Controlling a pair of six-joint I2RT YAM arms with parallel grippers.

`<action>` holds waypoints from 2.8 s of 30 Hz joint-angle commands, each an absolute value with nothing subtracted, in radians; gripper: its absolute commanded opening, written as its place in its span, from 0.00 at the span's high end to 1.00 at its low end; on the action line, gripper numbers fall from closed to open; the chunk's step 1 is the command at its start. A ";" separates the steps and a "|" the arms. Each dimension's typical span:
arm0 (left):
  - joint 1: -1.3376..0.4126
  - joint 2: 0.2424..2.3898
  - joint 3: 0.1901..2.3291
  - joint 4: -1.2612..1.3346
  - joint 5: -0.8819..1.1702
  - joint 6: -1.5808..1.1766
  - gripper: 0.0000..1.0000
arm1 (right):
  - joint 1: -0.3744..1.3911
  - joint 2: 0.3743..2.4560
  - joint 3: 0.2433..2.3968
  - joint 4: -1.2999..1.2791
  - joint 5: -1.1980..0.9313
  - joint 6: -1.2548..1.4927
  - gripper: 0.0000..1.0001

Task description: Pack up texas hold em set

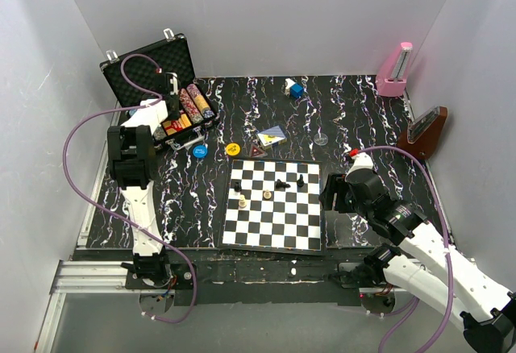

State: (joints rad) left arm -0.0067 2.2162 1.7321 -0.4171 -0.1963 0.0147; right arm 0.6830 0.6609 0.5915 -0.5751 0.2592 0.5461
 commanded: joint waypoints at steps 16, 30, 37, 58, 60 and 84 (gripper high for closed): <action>-0.008 1.981 1.691 -0.396 -0.112 -0.038 0.36 | 0.687 0.647 0.592 -0.541 0.270 0.548 0.27; -0.009 1.498 1.316 -0.195 -0.078 -0.066 0.02 | 0.689 0.646 0.661 -0.509 0.322 0.434 0.20; -0.011 1.388 1.278 -0.394 0.127 -0.144 0.02 | 0.687 0.909 0.882 -0.491 0.276 0.305 0.13; -0.046 1.396 1.230 -0.474 0.256 -0.296 0.02 | 0.635 2.031 1.781 -0.544 0.037 0.078 0.08; -0.048 1.397 1.229 -0.474 0.281 -0.304 0.02 | 0.620 2.080 1.830 -0.574 0.032 0.078 0.08; -0.093 1.430 1.224 -0.466 0.328 -0.292 0.02 | 0.534 2.319 2.033 -0.684 -0.069 0.109 0.06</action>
State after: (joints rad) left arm -0.0624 1.4258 1.2163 -0.4675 0.3187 -0.3126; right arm 0.5610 2.3161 2.0136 -0.6891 -0.0212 0.0948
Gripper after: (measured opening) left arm 0.981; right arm 0.942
